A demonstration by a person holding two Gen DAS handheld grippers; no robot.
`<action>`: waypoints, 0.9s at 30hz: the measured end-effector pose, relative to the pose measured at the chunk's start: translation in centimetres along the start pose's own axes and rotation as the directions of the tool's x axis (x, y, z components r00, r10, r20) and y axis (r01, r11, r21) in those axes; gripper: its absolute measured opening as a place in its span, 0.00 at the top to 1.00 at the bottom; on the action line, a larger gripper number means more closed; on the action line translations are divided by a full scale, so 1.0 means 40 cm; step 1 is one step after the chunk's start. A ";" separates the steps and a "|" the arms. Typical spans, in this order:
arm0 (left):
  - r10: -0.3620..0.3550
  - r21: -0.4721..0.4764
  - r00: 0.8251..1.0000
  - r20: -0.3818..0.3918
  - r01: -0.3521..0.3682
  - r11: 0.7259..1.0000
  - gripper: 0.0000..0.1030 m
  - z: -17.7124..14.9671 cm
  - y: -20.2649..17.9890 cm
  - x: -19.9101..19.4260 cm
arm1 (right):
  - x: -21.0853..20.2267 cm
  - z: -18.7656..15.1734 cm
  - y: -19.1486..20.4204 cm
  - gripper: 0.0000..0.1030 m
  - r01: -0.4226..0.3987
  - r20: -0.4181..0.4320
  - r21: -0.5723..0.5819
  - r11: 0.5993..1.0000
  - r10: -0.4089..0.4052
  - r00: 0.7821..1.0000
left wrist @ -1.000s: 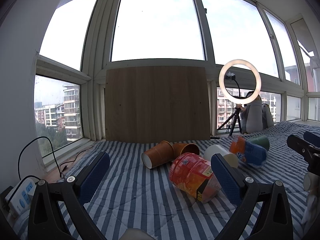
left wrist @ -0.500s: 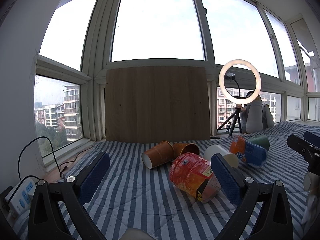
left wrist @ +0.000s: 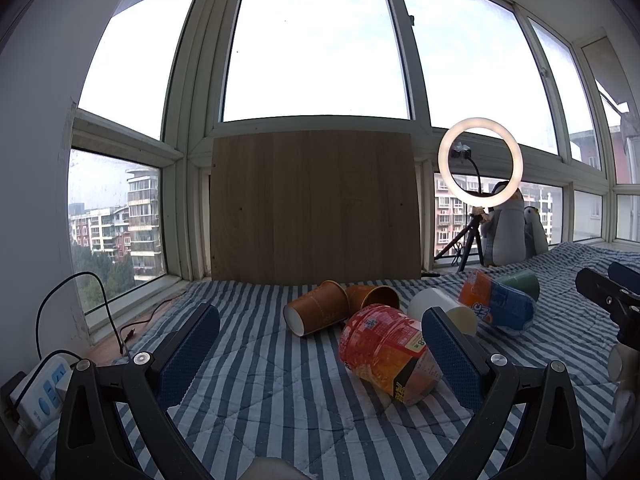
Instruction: Flip cup upside down
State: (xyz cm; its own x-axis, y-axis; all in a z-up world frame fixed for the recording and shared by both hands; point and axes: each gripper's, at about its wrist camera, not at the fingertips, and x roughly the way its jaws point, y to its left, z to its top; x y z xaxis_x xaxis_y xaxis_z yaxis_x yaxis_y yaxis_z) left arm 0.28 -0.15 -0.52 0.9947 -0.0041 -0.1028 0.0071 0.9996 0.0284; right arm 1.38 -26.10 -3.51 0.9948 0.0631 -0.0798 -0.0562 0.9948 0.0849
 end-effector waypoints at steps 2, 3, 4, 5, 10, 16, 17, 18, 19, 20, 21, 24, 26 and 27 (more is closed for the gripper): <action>0.000 0.000 1.000 0.000 0.000 1.000 0.00 0.000 0.000 0.000 | 0.000 0.000 0.000 0.02 0.000 -0.001 0.000 1.000 0.000 1.000; 0.000 0.000 1.000 -0.001 0.000 1.000 0.00 0.000 0.000 0.000 | 0.000 0.000 0.000 0.02 0.000 -0.001 0.000 1.000 0.000 1.000; 0.000 0.000 1.000 -0.001 0.000 1.000 0.00 -0.001 0.001 0.001 | 0.000 0.000 0.000 0.02 0.000 0.000 0.000 1.000 0.000 1.000; 0.000 0.001 1.000 -0.002 0.000 1.000 0.00 -0.002 0.001 0.001 | -0.001 0.000 0.000 0.02 0.000 0.000 0.000 1.000 0.000 1.000; 0.000 0.001 1.000 -0.002 0.000 1.000 0.00 -0.003 0.000 0.001 | 0.000 0.000 0.000 0.02 0.000 0.000 0.001 1.000 0.000 1.000; 0.000 0.001 1.000 -0.003 0.000 1.000 0.00 -0.002 0.000 0.002 | 0.000 0.000 0.000 0.02 0.000 0.000 0.001 1.000 0.000 1.000; 0.000 0.001 1.000 -0.003 0.000 1.000 0.01 -0.002 0.000 0.002 | 0.000 0.000 0.000 0.02 0.000 0.000 0.001 1.000 0.000 1.000; 0.000 0.001 1.000 -0.003 0.000 1.000 0.00 -0.003 0.001 0.002 | 0.000 0.000 0.000 0.02 0.000 0.000 0.001 1.000 0.000 1.000; 0.000 0.001 1.000 -0.003 0.000 1.000 0.00 -0.002 0.000 0.002 | 0.000 0.000 0.000 0.02 0.000 0.000 0.001 1.000 0.000 1.000; 0.000 0.001 1.000 -0.003 0.000 1.000 0.00 -0.002 0.000 0.003 | -0.001 0.000 0.000 0.02 0.000 0.000 0.001 1.000 0.000 1.000; 0.000 0.001 1.000 -0.004 0.000 1.000 0.00 -0.002 0.000 0.003 | 0.000 -0.001 0.000 0.02 0.000 0.000 0.001 1.000 0.000 1.000; 0.000 0.001 1.000 -0.006 0.000 1.000 0.00 -0.006 0.001 0.002 | 0.001 -0.001 0.000 0.02 0.000 0.000 0.001 1.000 0.000 1.000; -0.001 0.003 1.000 -0.010 0.001 1.000 0.00 -0.015 -0.002 0.008 | 0.000 0.000 0.000 0.02 0.000 0.000 0.001 1.000 0.000 1.000; -0.001 0.003 1.000 -0.012 0.001 1.000 0.00 -0.017 -0.002 0.007 | 0.001 -0.001 0.000 0.02 0.000 0.000 0.001 1.000 0.000 1.000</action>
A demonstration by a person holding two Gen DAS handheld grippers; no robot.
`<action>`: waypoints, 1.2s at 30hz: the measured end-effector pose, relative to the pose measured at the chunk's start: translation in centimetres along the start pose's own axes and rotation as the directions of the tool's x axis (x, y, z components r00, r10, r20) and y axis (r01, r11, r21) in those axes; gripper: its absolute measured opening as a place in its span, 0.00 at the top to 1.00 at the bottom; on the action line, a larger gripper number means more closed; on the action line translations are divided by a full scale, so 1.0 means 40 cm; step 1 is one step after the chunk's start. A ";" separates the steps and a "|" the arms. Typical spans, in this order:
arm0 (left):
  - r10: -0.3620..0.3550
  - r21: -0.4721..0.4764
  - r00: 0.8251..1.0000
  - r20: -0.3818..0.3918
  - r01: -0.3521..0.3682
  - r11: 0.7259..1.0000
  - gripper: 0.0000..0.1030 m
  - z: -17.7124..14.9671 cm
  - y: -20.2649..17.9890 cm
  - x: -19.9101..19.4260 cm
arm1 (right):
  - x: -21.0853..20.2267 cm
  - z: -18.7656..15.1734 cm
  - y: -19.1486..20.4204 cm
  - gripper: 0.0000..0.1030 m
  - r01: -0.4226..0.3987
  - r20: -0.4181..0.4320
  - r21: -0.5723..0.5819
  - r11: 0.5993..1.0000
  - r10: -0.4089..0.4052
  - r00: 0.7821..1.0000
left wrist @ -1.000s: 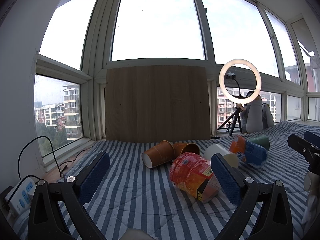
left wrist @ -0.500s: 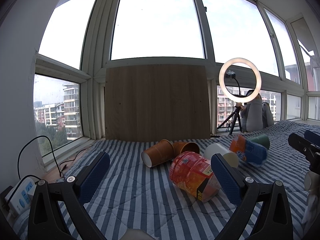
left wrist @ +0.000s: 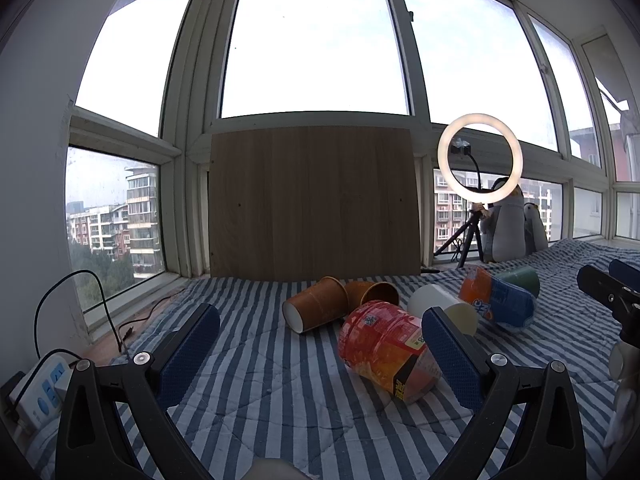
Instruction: Flip cup upside down
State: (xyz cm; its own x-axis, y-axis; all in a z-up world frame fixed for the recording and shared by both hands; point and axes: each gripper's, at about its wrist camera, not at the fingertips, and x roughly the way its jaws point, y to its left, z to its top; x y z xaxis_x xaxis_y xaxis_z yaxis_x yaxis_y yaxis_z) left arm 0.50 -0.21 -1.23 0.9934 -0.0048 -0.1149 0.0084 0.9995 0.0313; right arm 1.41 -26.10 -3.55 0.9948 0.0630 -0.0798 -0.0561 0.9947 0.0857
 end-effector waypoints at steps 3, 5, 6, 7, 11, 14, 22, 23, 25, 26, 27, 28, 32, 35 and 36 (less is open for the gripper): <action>0.000 0.002 1.000 -0.005 0.001 1.000 0.00 -0.003 -0.003 0.001 | 0.000 0.000 0.000 0.02 0.000 0.001 0.000 1.000 0.000 1.000; -0.003 0.005 1.000 -0.010 0.003 1.000 0.00 -0.003 -0.005 0.002 | 0.000 0.000 0.000 0.02 0.000 0.000 0.000 1.000 0.000 1.000; -0.003 0.006 1.000 -0.014 0.003 1.000 0.00 -0.002 -0.006 0.004 | 0.001 0.000 0.000 0.02 0.000 0.000 0.000 1.000 0.000 1.000; -0.005 0.007 1.000 -0.018 0.005 1.000 0.00 0.000 -0.008 0.008 | 0.000 0.000 0.000 0.02 -0.001 -0.001 0.000 1.000 0.001 1.000; -0.023 -0.001 0.999 -0.032 0.023 1.000 0.00 0.002 -0.004 0.010 | 0.000 -0.001 0.004 0.02 -0.002 -0.003 0.001 1.000 0.002 1.000; -0.041 -0.014 0.997 -0.061 0.041 0.999 0.00 0.011 0.007 0.025 | 0.000 -0.003 0.005 0.01 -0.002 -0.002 0.004 1.000 0.002 1.000; -0.025 0.039 0.988 -0.150 0.031 0.999 0.00 0.043 0.051 0.080 | 0.001 -0.005 -0.004 0.01 -0.009 0.002 0.021 1.000 0.009 1.000; -0.017 0.059 0.987 -0.161 0.027 0.998 0.00 0.050 0.057 0.091 | 0.001 -0.005 -0.004 0.01 -0.010 0.002 0.022 1.000 0.010 1.000; -0.008 0.083 0.982 -0.187 0.024 0.996 0.01 0.061 0.071 0.117 | 0.001 -0.004 -0.004 0.01 -0.012 0.001 0.023 1.000 0.012 1.000; -0.005 0.085 0.980 -0.201 0.022 0.996 0.00 0.068 0.079 0.133 | 0.001 -0.004 -0.004 0.01 -0.013 0.002 0.023 1.000 0.013 1.000; -0.008 0.080 0.976 -0.219 0.026 0.996 0.01 0.073 0.090 0.148 | 0.001 -0.004 -0.005 0.01 -0.013 0.002 0.024 1.000 0.012 1.000; -0.014 0.071 0.971 -0.237 0.032 0.997 0.01 0.077 0.101 0.166 | 0.001 -0.004 -0.005 0.01 -0.012 0.002 0.024 1.000 0.012 1.000; -0.042 0.057 0.956 -0.289 0.062 0.996 0.00 0.092 0.133 0.241 | 0.003 -0.001 -0.005 0.01 -0.008 -0.001 0.026 1.000 0.008 1.000; -0.080 0.030 0.937 -0.341 0.096 0.995 0.01 0.101 0.159 0.312 | 0.003 -0.001 -0.005 0.01 -0.005 -0.003 0.026 1.000 0.005 1.000; -0.087 0.016 0.931 -0.356 0.099 0.995 0.01 0.102 0.167 0.335 | 0.003 -0.001 -0.006 0.01 -0.002 -0.004 0.026 1.000 0.002 1.000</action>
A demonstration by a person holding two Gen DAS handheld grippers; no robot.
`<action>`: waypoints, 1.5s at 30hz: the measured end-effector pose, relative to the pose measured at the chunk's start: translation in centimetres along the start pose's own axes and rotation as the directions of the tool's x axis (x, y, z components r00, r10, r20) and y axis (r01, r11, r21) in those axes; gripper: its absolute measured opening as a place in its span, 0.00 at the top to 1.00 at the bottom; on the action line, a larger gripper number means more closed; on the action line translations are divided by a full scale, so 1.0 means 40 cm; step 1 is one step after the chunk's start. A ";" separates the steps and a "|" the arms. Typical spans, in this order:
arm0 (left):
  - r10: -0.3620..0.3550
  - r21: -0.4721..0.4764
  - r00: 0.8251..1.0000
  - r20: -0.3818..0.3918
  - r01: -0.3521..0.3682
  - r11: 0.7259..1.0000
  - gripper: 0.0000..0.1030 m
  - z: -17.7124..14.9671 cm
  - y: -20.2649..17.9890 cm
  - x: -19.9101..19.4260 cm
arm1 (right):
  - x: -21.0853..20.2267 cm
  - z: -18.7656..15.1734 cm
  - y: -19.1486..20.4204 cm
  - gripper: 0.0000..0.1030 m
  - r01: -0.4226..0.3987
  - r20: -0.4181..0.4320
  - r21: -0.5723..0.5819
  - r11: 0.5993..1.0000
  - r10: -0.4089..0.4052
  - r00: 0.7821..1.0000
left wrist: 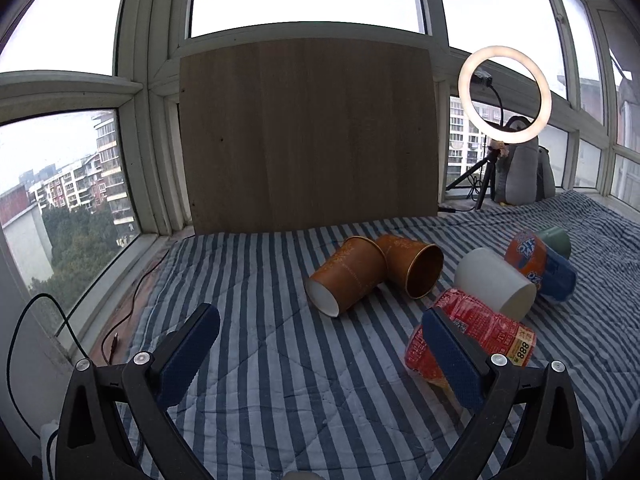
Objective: Flip cup upside down
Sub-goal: 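Move the left tool toward the lying orange-brown paper cup, fingers around its body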
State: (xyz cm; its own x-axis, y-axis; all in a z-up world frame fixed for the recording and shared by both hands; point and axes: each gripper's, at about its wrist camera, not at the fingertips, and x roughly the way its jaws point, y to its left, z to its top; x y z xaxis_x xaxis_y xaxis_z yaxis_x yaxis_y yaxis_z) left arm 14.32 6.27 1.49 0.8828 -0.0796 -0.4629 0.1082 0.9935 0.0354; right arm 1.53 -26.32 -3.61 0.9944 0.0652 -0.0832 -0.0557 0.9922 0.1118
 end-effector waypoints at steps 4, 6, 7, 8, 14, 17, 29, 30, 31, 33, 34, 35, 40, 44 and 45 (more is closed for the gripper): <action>-0.051 0.003 0.996 -0.078 0.052 0.999 0.00 0.025 0.019 0.085 | 0.017 0.002 0.006 0.01 0.005 -0.043 -0.014 1.000 -0.006 0.999; -0.059 0.006 0.993 -0.105 0.060 0.998 0.01 0.036 0.024 0.125 | 0.034 0.004 0.011 0.01 -0.008 -0.089 -0.026 1.000 0.006 0.996; -0.069 0.009 0.990 -0.121 0.070 0.997 0.01 0.043 0.023 0.149 | 0.042 0.005 0.015 0.01 -0.012 -0.115 -0.035 0.999 0.008 0.993; -0.079 0.016 0.987 -0.136 0.082 0.996 0.01 0.048 0.023 0.170 | 0.045 0.005 0.018 0.01 -0.017 -0.133 -0.045 0.999 0.011 0.991; -0.085 0.058 0.977 -0.195 0.098 0.993 0.01 0.072 0.001 0.265 | 0.053 0.016 0.021 0.01 -0.028 -0.214 -0.072 0.997 0.012 0.977; -0.101 0.069 0.967 -0.233 0.120 0.990 0.01 0.076 -0.009 0.311 | 0.056 0.019 0.015 0.01 -0.036 -0.252 -0.073 0.997 0.016 0.968; -0.180 0.012 0.936 -0.302 0.193 0.981 0.01 0.067 -0.017 0.446 | 0.067 0.019 -0.020 0.01 -0.033 -0.316 -0.048 0.998 0.017 0.949; -0.180 0.006 0.934 -0.309 0.191 0.982 0.01 0.067 -0.015 0.456 | 0.067 0.018 -0.019 0.01 -0.031 -0.316 -0.049 0.998 0.014 0.949; -0.184 -0.002 0.930 -0.318 0.194 0.981 0.01 0.066 -0.014 0.466 | 0.068 0.018 -0.019 0.01 -0.030 -0.314 -0.050 0.998 0.013 0.949; -0.194 -0.021 0.922 -0.334 0.198 0.980 0.01 0.065 -0.010 0.487 | 0.069 0.018 -0.020 0.01 -0.028 -0.314 -0.047 0.999 0.012 0.949; -0.197 -0.026 0.920 -0.338 0.200 0.979 0.01 0.064 -0.008 0.494 | 0.069 0.017 -0.020 0.01 -0.028 -0.314 -0.044 0.999 0.013 0.949; -0.195 -0.026 0.921 -0.338 0.198 0.980 0.01 0.063 -0.010 0.500 | 0.069 0.017 -0.021 0.01 -0.027 -0.314 -0.041 0.999 0.013 0.949; -0.194 -0.023 0.920 -0.342 0.198 0.980 0.16 0.062 -0.028 0.519 | 0.073 0.014 -0.017 0.01 -0.027 -0.315 -0.046 0.999 0.011 0.949; -0.200 -0.044 0.918 -0.343 0.197 0.979 0.25 0.062 -0.034 0.530 | 0.074 0.010 -0.019 0.01 -0.023 -0.315 -0.044 0.999 0.008 0.949; -0.200 -0.049 0.919 -0.340 0.195 0.980 0.26 0.061 -0.033 0.530 | 0.072 0.009 -0.020 0.01 -0.020 -0.312 -0.045 0.999 0.005 0.950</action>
State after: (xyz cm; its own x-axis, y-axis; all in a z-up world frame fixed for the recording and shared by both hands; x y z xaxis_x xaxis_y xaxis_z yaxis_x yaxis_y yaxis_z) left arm 34.01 3.07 -6.19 0.6343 -0.2443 -0.7335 0.2561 0.9616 -0.0988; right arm 4.49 -26.95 -3.60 0.9164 0.1005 -0.3874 -0.0800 0.9944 0.0689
